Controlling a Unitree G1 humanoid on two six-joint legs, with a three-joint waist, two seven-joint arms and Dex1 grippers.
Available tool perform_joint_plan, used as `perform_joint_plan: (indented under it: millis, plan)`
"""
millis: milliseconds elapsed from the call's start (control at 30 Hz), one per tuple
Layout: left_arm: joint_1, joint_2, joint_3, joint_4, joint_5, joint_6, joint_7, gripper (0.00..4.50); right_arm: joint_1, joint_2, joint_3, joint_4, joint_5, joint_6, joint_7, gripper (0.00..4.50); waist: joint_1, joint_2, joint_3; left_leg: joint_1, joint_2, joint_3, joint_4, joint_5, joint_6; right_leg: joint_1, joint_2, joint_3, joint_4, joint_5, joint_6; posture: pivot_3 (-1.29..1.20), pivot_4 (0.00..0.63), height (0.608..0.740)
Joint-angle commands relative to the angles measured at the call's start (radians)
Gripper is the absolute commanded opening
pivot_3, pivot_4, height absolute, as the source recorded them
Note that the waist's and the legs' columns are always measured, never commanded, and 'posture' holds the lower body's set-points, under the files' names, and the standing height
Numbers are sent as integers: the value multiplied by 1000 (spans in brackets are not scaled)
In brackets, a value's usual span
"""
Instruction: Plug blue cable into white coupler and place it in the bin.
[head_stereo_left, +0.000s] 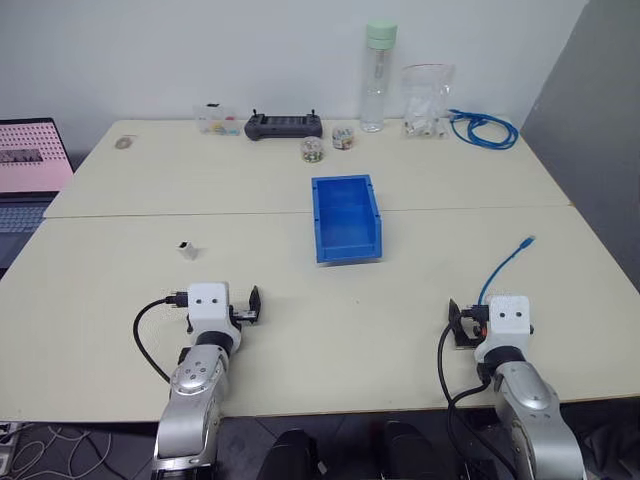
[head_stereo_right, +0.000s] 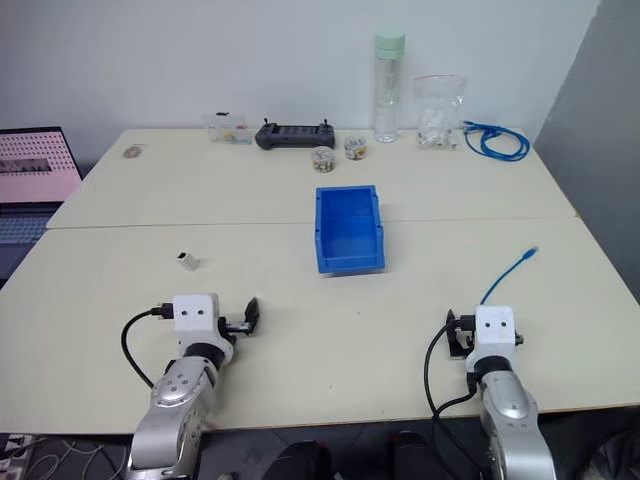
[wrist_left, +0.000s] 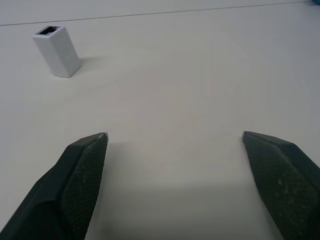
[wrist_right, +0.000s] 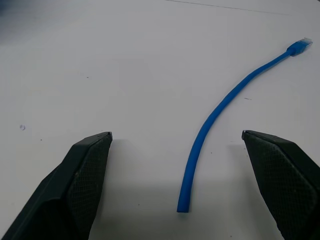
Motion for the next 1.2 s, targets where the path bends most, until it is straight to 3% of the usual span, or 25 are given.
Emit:
perform_joint_plan:
  millis: [33, 367, 700, 867, 1033, 1200]
  plan:
    - [-4, -11, 49, -31, 12, 23, 54, 4500, -1, 7, -7, -44, -5, -6, -13, 4419, -1, 0, 0, 0, 0, 0, 0, 0, 0, 0, 0, 0, 0, 0, 0, 0, 150, 740]
    - [-3, 0, 40, -44, -24, 9, 8, 4500, -28, 1, -19, -36, -4, 6, -18, 4419, -1, 0, 0, 0, 0, 0, 0, 0, 0, 0, 0, 0, 0, 0, 0, 0, 150, 740]
    - [-192, 184, -90, -132, -162, 4, -375, 4500, -207, -50, -121, -13, 0, 118, -41, 4419, 0, 0, 0, -1, -1, 0, 0, 0, 0, 0, 1, -1, 0, 0, 0, 0, 150, 740]
    - [-391, 247, -259, -75, -235, 17, -656, 4500, -366, -130, -181, 208, 17, 137, -33, 4419, 0, 0, 0, 0, -1, 3, 0, 0, 0, 0, 4, -1, 0, 1, -2, 0, 150, 740]
    - [-609, 262, -395, 135, -222, -65, -920, 4500, -564, -165, -306, 519, 80, 123, -72, 4419, -5, 0, 1, 0, -1, 5, 0, 0, 0, 0, 5, 0, 0, 3, -5, 0, 150, 740]
    - [-711, 221, -447, 282, -194, -148, -1012, 4500, -676, -199, -346, 732, 115, 73, -72, 4419, -8, 1, 1, 0, -1, 6, 0, 0, 1, -1, 6, 1, 1, 3, -5, 0, 150, 740]
